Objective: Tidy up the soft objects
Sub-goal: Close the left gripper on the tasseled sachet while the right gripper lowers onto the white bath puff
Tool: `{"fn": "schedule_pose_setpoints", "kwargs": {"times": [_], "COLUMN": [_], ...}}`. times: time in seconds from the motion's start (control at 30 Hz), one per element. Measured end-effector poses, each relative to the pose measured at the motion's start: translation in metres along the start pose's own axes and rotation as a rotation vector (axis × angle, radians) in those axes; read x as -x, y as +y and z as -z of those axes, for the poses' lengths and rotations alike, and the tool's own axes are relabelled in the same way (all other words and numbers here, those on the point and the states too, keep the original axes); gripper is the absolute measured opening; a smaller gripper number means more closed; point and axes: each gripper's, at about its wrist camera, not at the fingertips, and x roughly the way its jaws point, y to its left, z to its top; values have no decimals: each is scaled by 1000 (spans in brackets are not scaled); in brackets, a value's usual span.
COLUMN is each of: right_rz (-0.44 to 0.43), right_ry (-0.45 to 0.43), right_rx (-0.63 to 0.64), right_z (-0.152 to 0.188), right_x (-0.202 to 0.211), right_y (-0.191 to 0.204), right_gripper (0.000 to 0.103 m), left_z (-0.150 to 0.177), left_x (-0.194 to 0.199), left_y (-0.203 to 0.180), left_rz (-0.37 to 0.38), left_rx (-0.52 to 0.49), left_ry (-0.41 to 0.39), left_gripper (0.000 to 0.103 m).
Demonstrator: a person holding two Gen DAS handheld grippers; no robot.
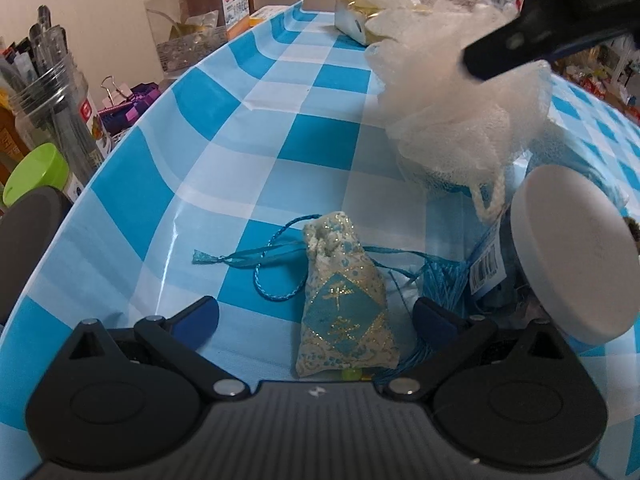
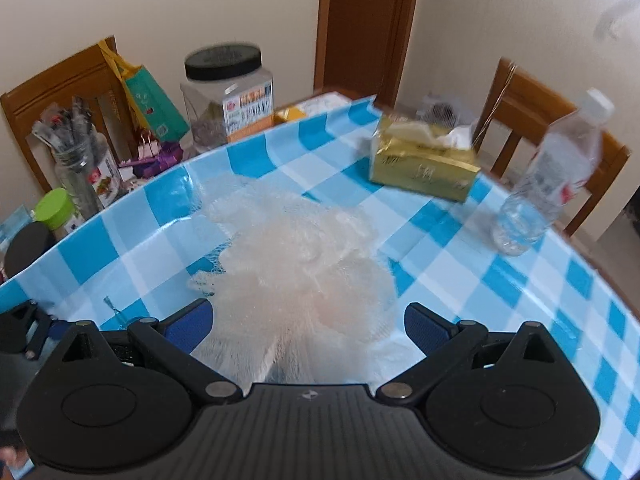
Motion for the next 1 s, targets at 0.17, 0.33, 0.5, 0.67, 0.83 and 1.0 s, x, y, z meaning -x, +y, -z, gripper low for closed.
{"fn": "schedule_pose_setpoints", "kwargs": {"times": [0.17, 0.33, 0.5, 0.67, 0.83, 1.0], "right_rz": [-20, -15, -1, 17, 32, 52], "right_ry": [37, 52, 54, 40, 14, -18], "right_rx": [1, 2, -1, 25, 47, 69], "right_z": [-2, -3, -4, -5, -7, -10], "right_x": [-27, -43, -53, -57, -56, -48], "right_y": [2, 4, 5, 11, 16, 22], "right_gripper": [103, 103, 103, 103, 101, 85], "left_z": [-1, -8, -10, -12, -12, -11], "left_x": [7, 8, 6, 5, 5, 5], "left_y": [9, 10, 3, 1, 2, 2], "left_rz": [45, 92, 94, 95, 98, 100], "left_rx": [30, 37, 19, 8, 5, 1], "left_ry": [-33, -47, -43, -46, -48, -55], "left_gripper": [85, 63, 54, 42, 36, 31]}}
